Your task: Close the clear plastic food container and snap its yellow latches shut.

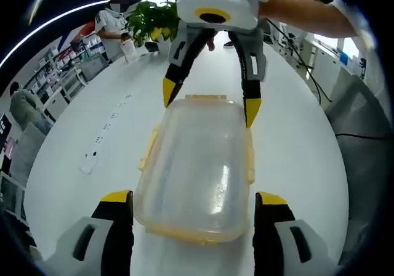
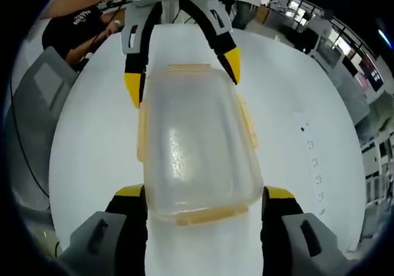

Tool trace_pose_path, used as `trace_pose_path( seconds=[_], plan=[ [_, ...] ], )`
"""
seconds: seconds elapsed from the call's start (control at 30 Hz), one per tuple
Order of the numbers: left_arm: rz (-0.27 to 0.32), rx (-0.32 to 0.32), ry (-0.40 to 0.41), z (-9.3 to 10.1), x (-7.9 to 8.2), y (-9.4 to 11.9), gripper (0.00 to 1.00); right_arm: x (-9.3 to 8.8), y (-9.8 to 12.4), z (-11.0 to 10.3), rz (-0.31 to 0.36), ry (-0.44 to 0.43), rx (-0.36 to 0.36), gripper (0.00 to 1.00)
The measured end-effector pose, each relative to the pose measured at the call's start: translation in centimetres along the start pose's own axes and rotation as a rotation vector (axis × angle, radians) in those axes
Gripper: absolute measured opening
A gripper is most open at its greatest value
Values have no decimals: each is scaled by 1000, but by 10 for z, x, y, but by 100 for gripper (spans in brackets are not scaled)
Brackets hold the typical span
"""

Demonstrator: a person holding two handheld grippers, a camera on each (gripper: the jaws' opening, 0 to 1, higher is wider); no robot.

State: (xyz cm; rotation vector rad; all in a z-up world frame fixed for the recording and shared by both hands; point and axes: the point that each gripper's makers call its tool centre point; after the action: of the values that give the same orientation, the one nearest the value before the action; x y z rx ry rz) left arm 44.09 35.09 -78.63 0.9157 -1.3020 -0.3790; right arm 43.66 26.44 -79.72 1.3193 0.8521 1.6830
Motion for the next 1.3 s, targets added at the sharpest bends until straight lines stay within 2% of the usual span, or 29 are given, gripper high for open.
trace_pose_path(
  seconds=[0.23, 0.33, 0.4, 0.47, 0.57, 0.67, 0.87, 1.1, 1.3],
  plan=[
    [-4, 38, -27, -1, -1, 12, 77, 8, 13, 2, 22, -19, -27, 75],
    [14, 65, -20, -2, 2, 20, 78, 8, 19, 2, 19, -20, -45, 78],
    [56, 95, 9, -4, 8, 27, 83, 9, 25, 0, 31, -38, -54, 80],
    [109, 107, 76, -3, 15, 34, 89, 10, 30, -1, 53, -71, -75, 80],
    [183, 126, 103, 1, 23, 46, 90, 13, 39, -4, 79, -97, -100, 81],
    [253, 143, 148, 9, 25, 61, 91, 14, 52, -7, 102, -130, -159, 83],
    [336, 188, 194, 20, 26, 87, 92, 19, 74, -15, 149, -180, -236, 84],
    [393, 210, 215, 43, 21, 110, 91, 26, 95, -32, 183, -208, -300, 84],
    [482, 257, 265, 55, 16, 135, 91, 27, 111, -46, 219, -245, -366, 85]
  ],
)
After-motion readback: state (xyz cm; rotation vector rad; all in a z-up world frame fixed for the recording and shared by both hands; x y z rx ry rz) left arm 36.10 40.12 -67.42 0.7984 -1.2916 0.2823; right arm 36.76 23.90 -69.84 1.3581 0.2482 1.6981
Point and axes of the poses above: the point that each gripper's makers call its tool centre point, and the gripper's own axes: y roughly backward along the fingers, z roughly to its right, x roughly out of its top, and after that the axes turned 12 degrees about y, right-handed
